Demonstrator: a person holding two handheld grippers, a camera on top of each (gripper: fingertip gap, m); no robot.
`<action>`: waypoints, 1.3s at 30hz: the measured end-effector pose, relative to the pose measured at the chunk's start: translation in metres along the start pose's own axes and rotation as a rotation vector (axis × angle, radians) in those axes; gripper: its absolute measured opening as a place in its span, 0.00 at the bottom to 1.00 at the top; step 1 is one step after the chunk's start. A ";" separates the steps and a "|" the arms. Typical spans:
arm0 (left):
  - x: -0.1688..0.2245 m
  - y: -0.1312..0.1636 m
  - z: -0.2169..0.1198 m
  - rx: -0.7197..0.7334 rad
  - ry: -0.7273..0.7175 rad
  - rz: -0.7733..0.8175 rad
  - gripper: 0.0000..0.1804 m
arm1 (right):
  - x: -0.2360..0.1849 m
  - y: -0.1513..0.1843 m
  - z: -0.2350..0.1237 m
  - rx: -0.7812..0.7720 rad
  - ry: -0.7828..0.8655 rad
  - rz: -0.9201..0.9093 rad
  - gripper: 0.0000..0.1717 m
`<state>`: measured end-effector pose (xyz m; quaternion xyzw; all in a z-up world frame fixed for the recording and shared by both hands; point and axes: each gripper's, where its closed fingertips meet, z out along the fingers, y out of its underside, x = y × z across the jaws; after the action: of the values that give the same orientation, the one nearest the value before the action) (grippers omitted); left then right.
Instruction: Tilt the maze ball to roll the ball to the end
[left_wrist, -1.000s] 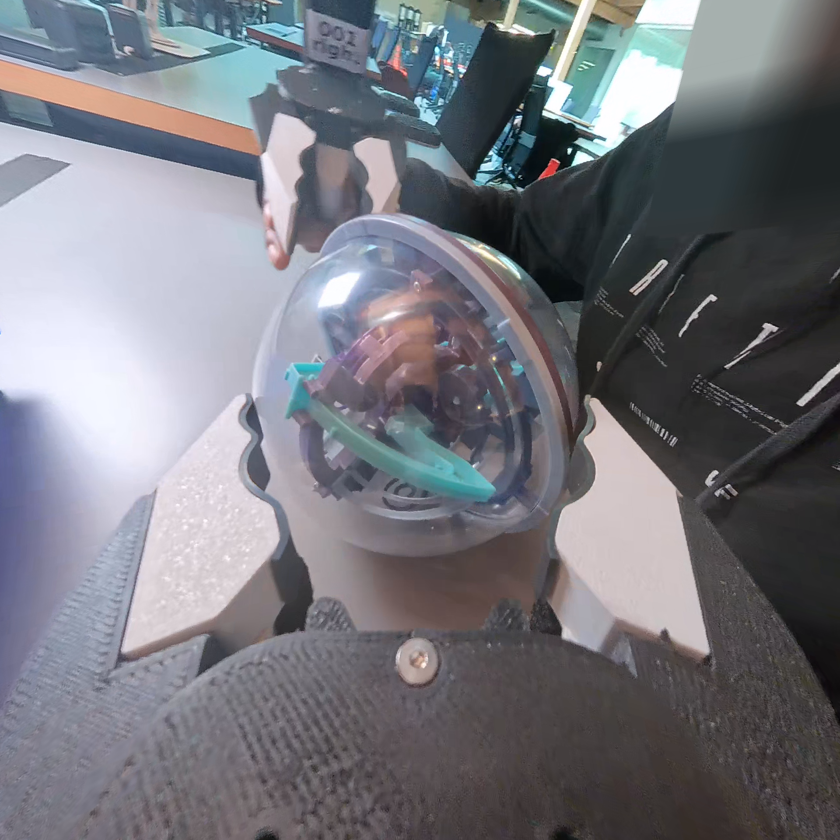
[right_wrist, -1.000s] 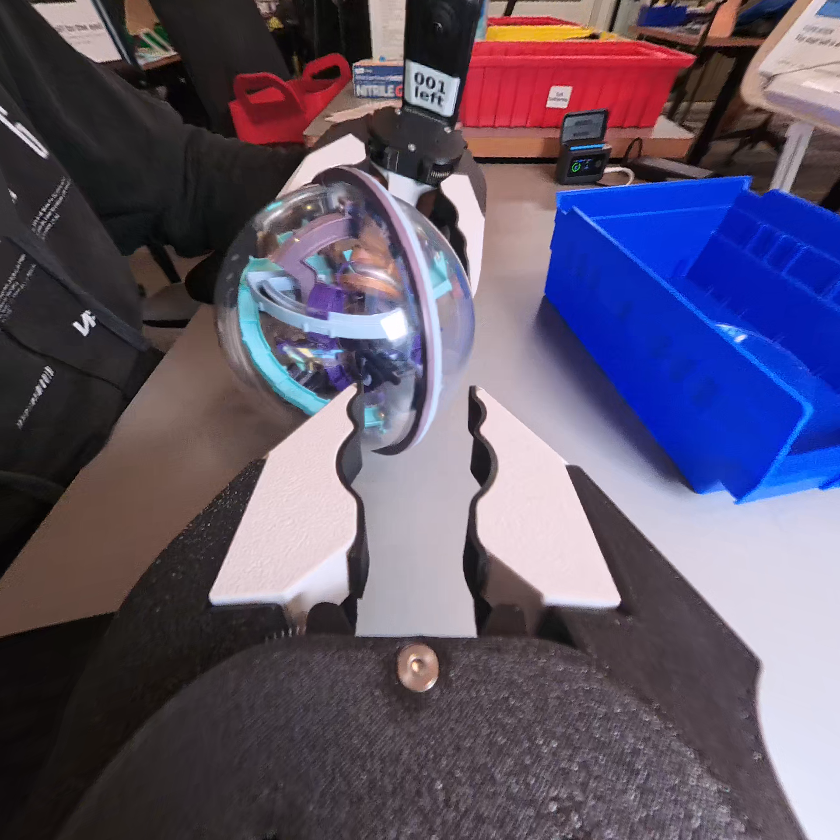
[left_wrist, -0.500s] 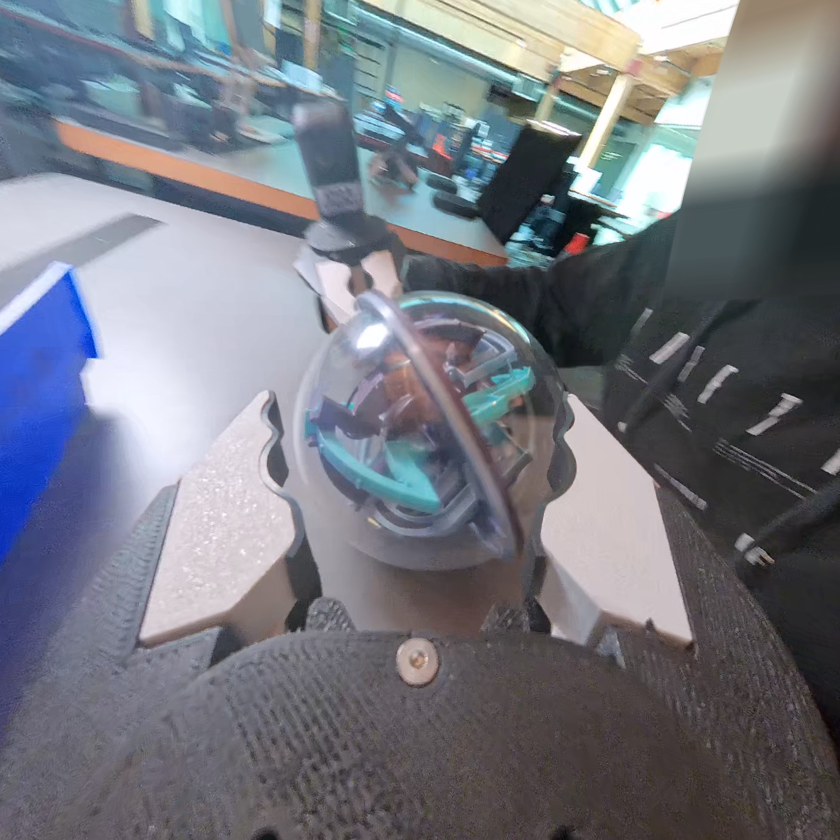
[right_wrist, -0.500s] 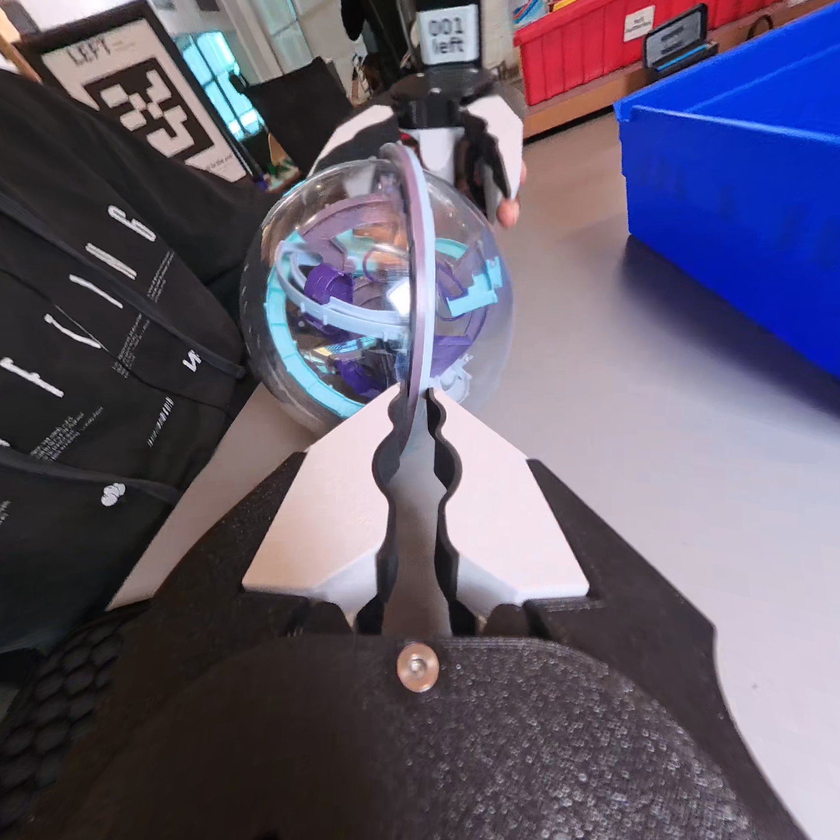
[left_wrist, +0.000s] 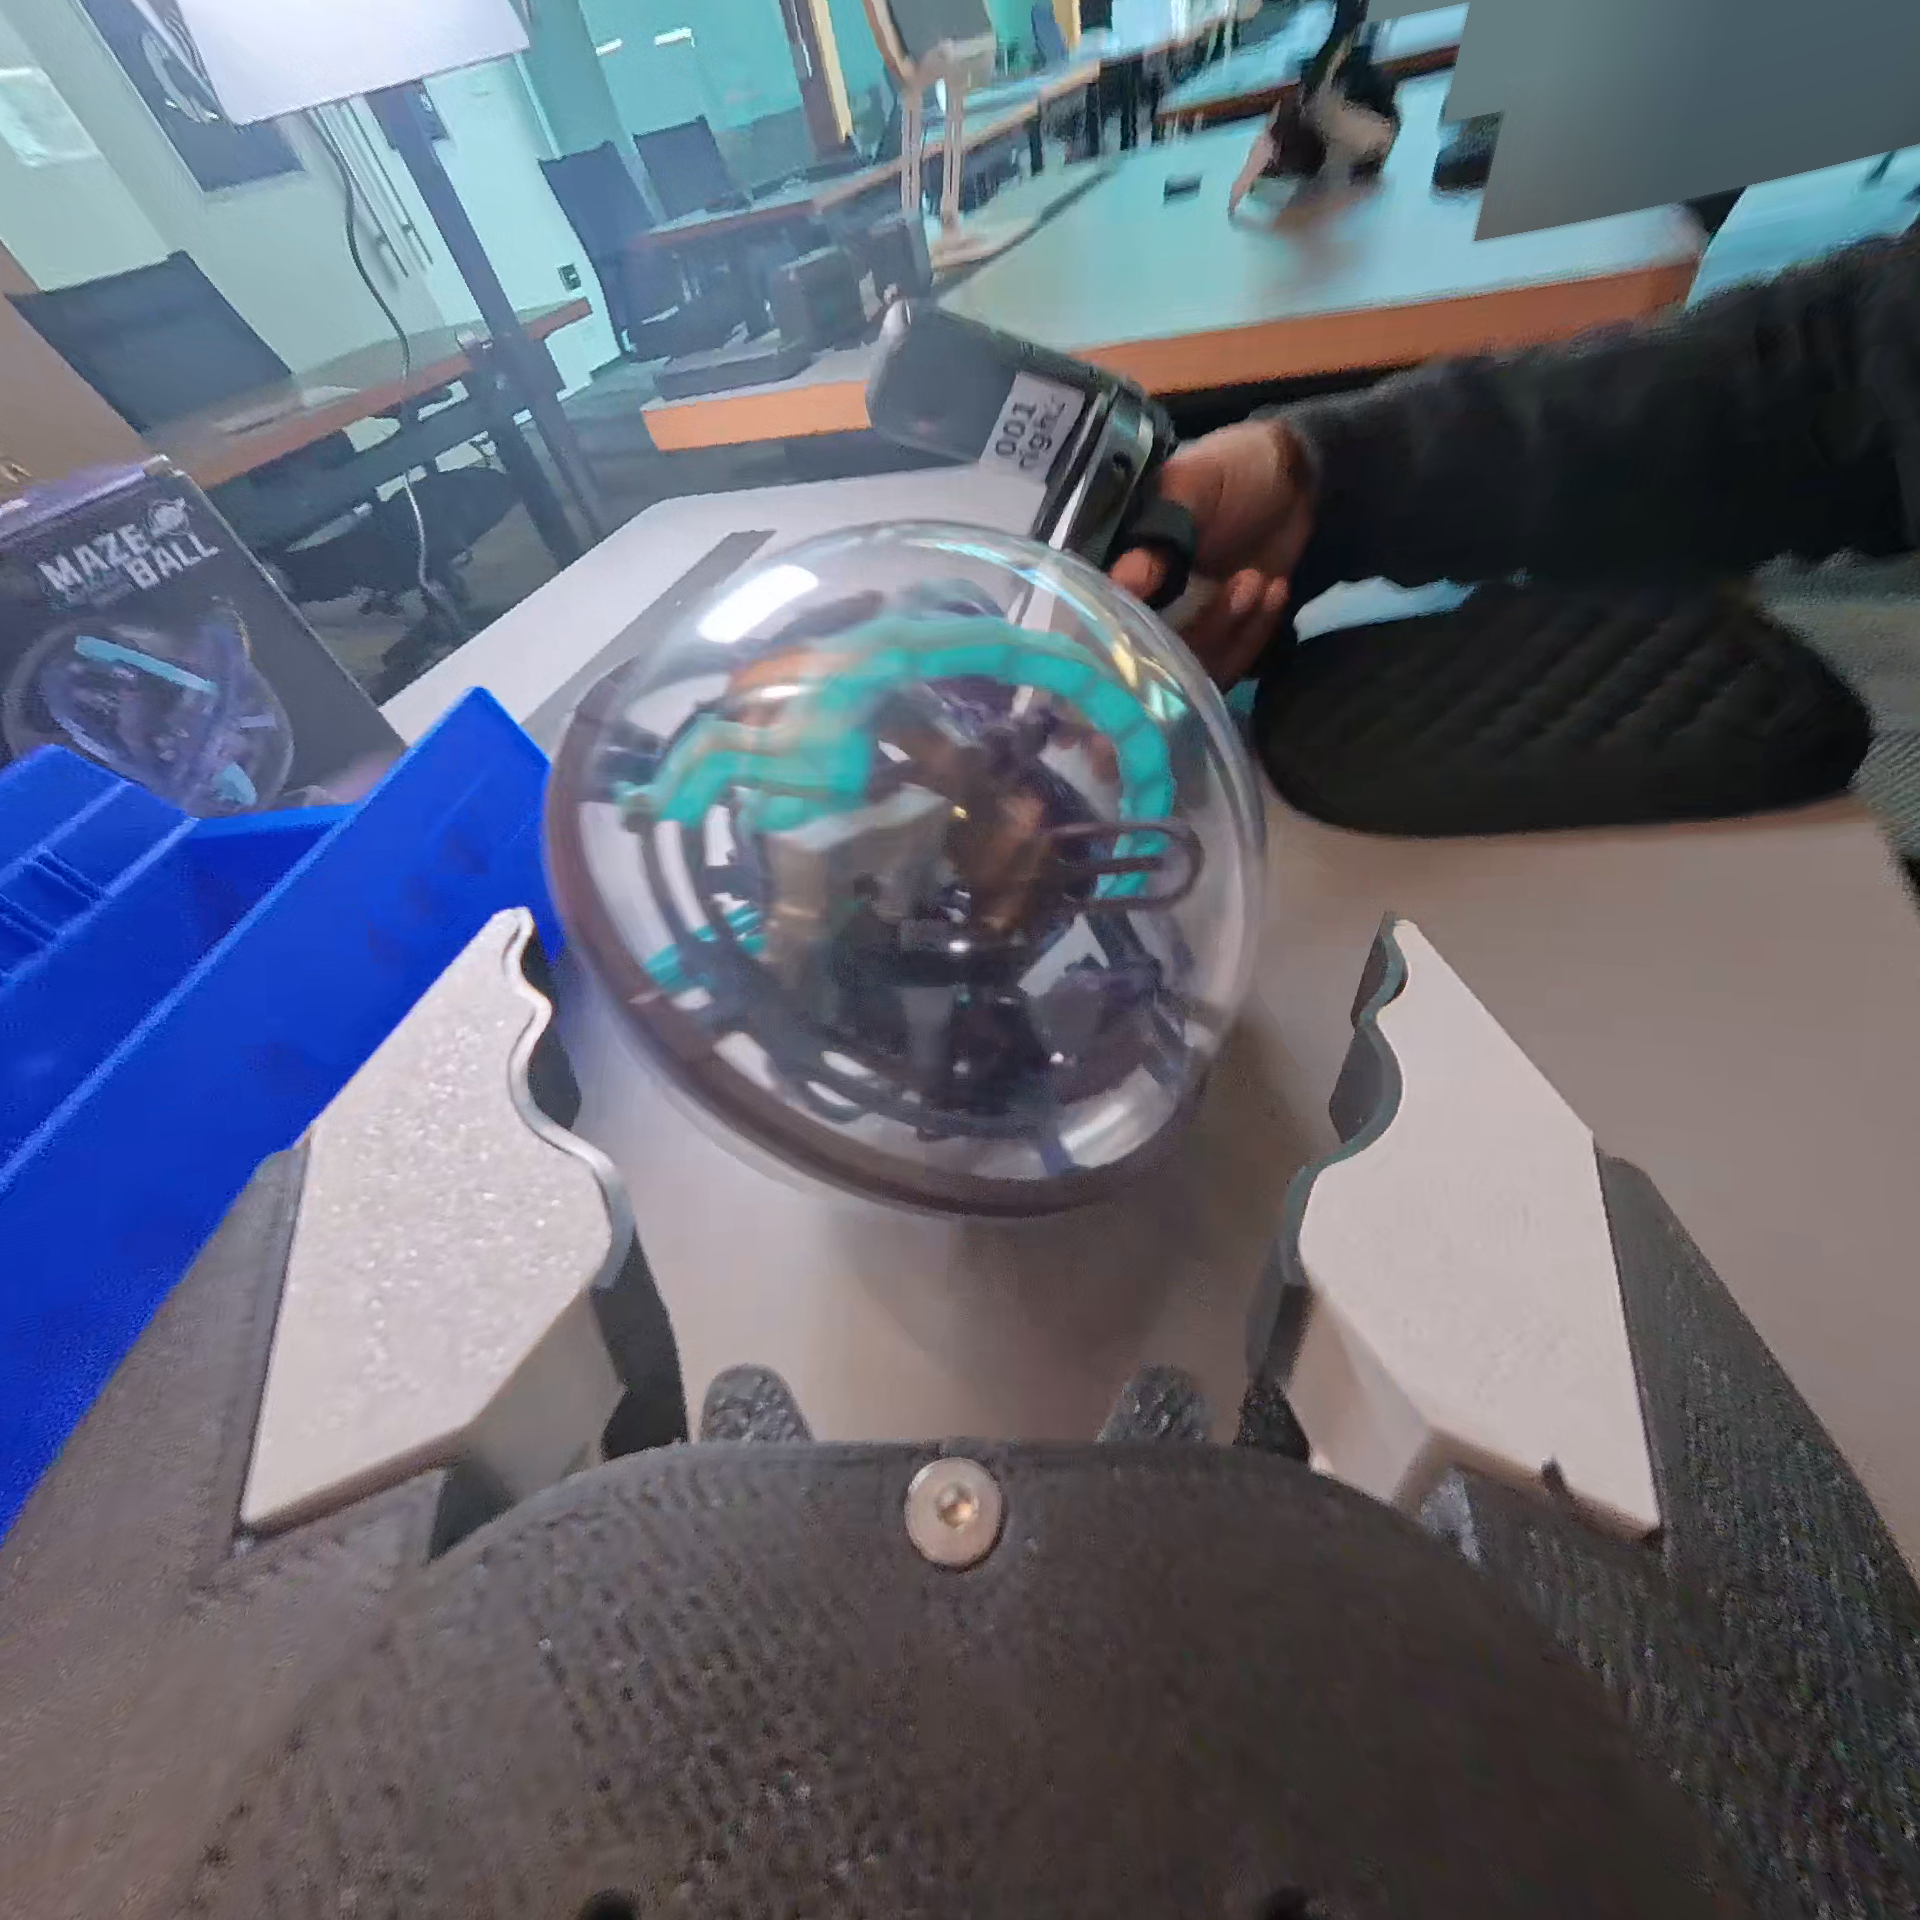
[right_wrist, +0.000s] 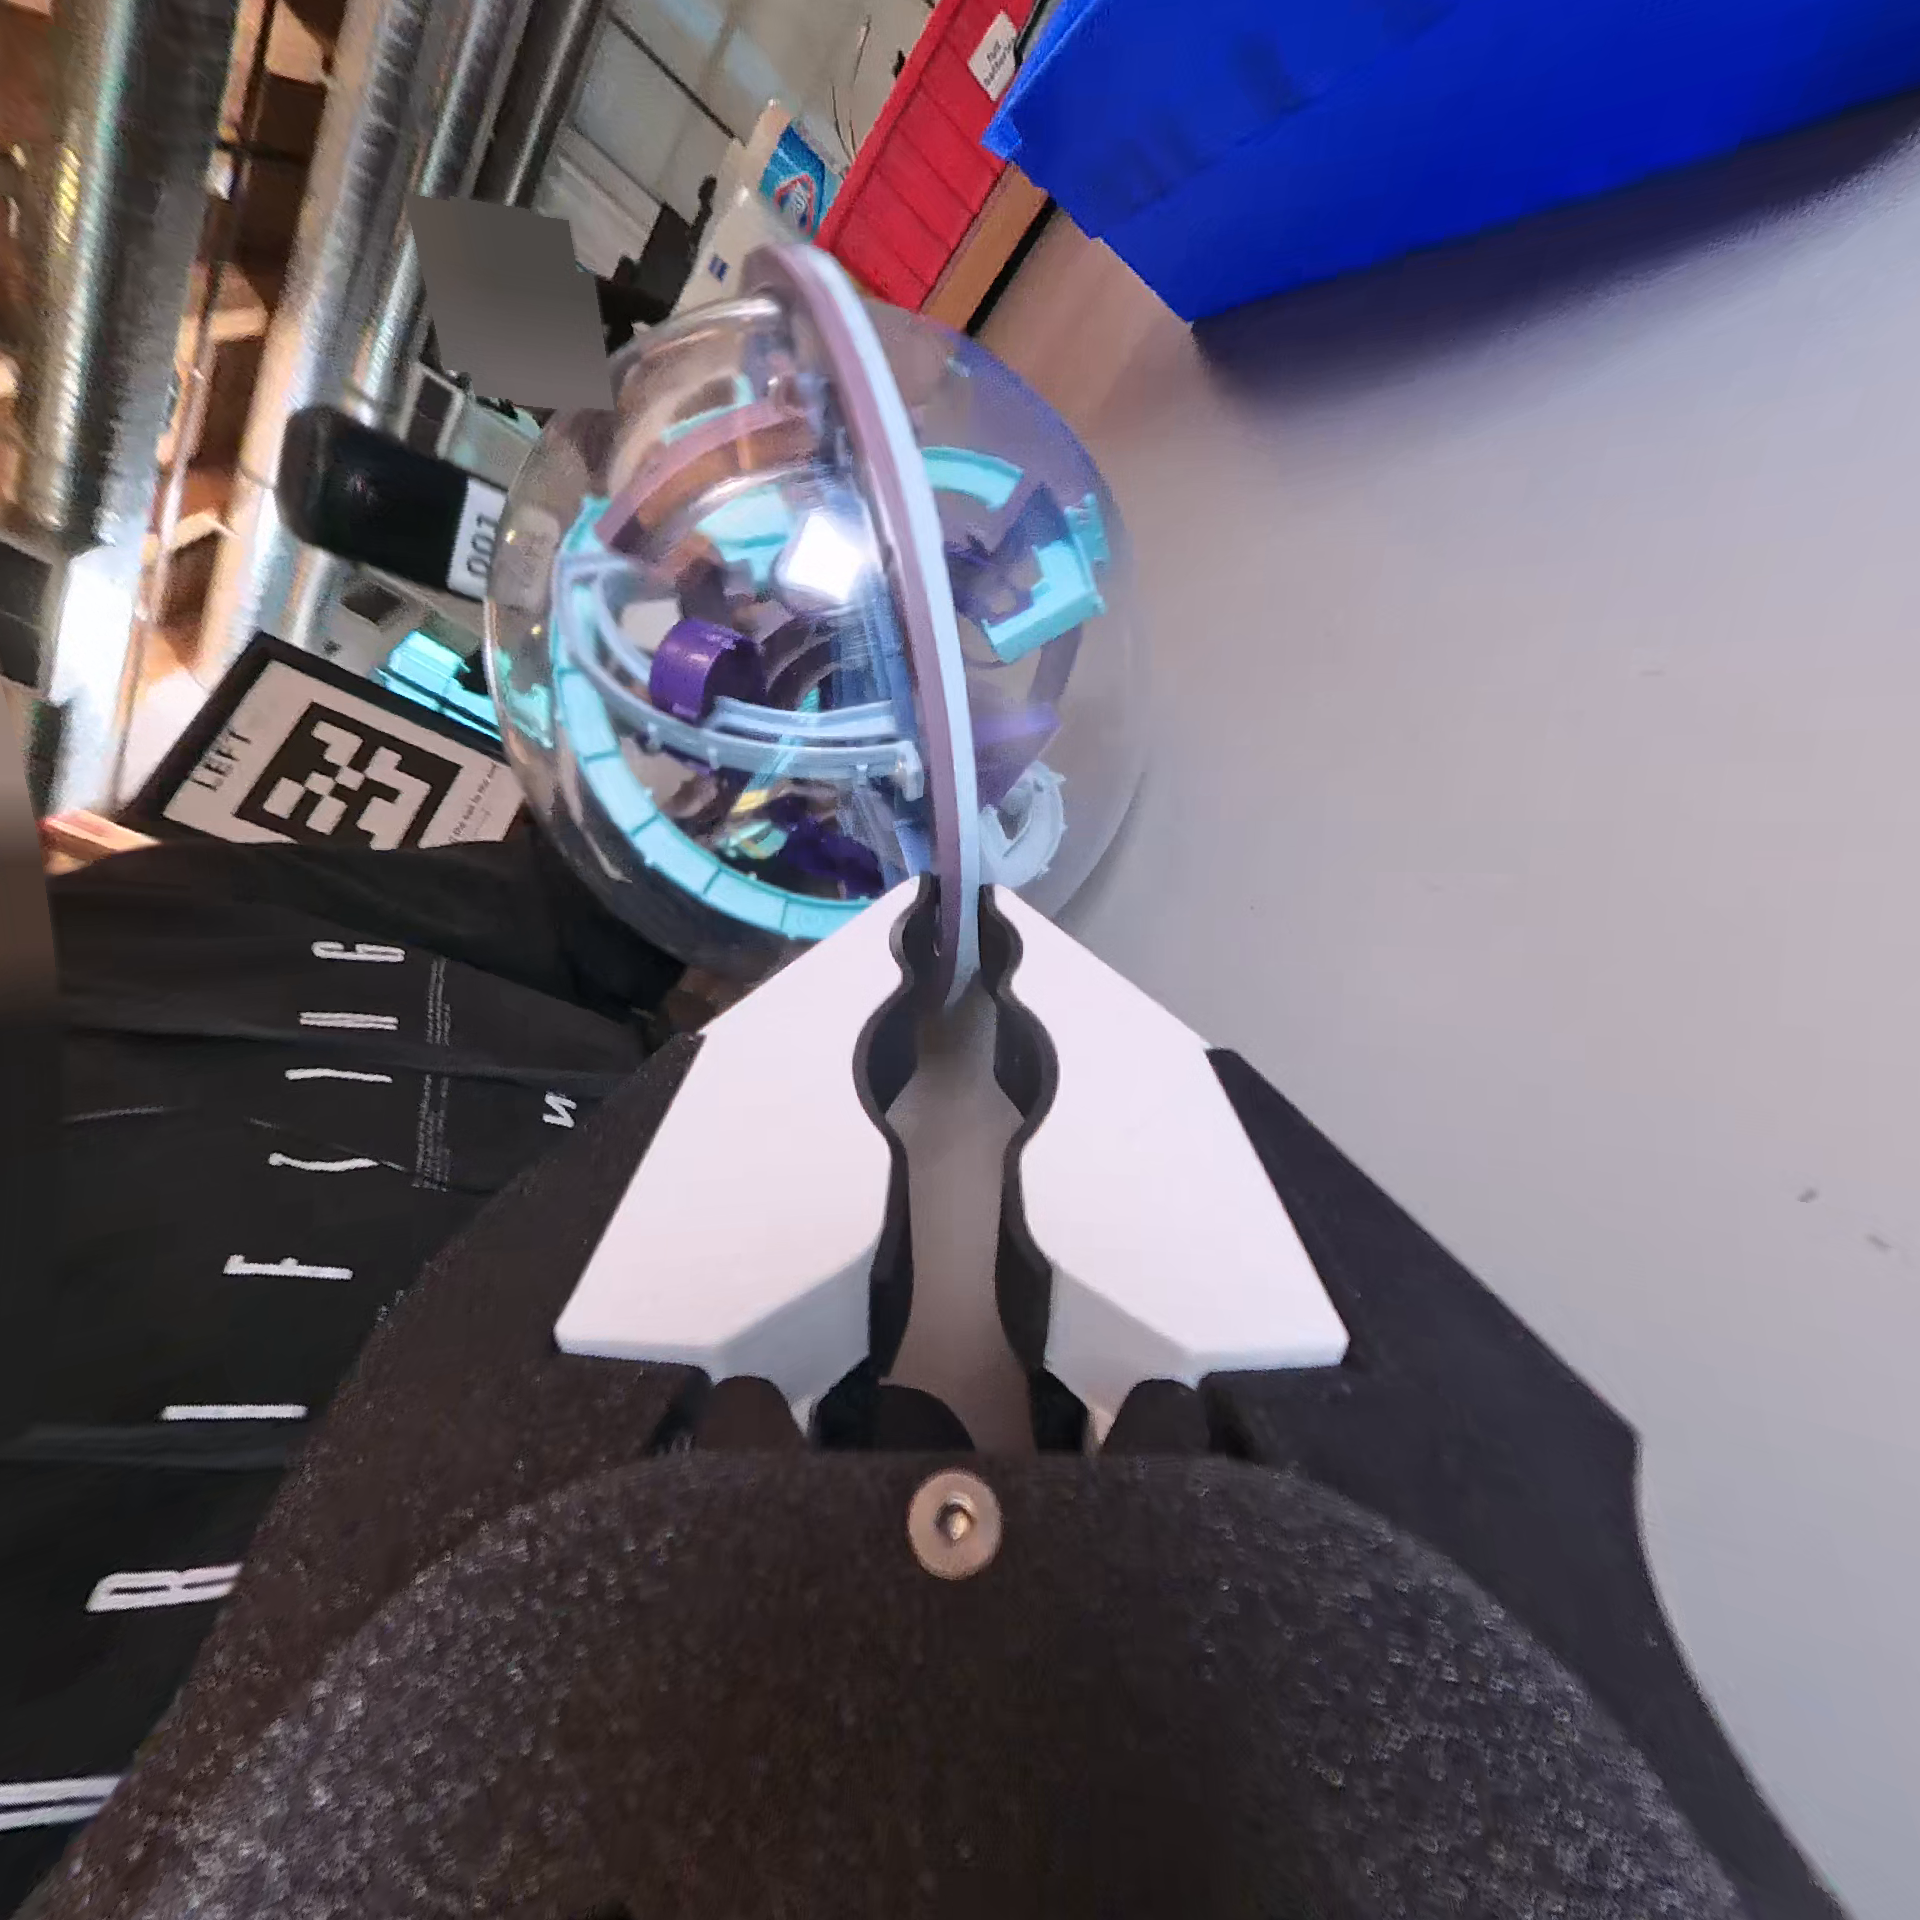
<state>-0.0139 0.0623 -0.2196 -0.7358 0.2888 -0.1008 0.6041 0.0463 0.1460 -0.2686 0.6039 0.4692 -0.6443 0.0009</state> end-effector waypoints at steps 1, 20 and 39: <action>0.001 0.004 0.003 -0.026 -0.013 0.035 0.83 | -0.001 0.001 0.001 0.003 -0.013 0.020 0.03; -0.034 0.006 0.030 -0.015 0.179 -0.219 0.73 | -0.025 -0.019 0.005 0.040 0.283 -0.949 0.64; -0.021 0.009 0.007 0.096 0.237 -0.282 0.82 | -0.018 -0.009 0.029 0.033 0.223 -0.800 0.66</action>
<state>-0.0305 0.0790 -0.2252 -0.7222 0.2471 -0.2841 0.5802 0.0235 0.1229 -0.2544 0.4401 0.6537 -0.5319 -0.3101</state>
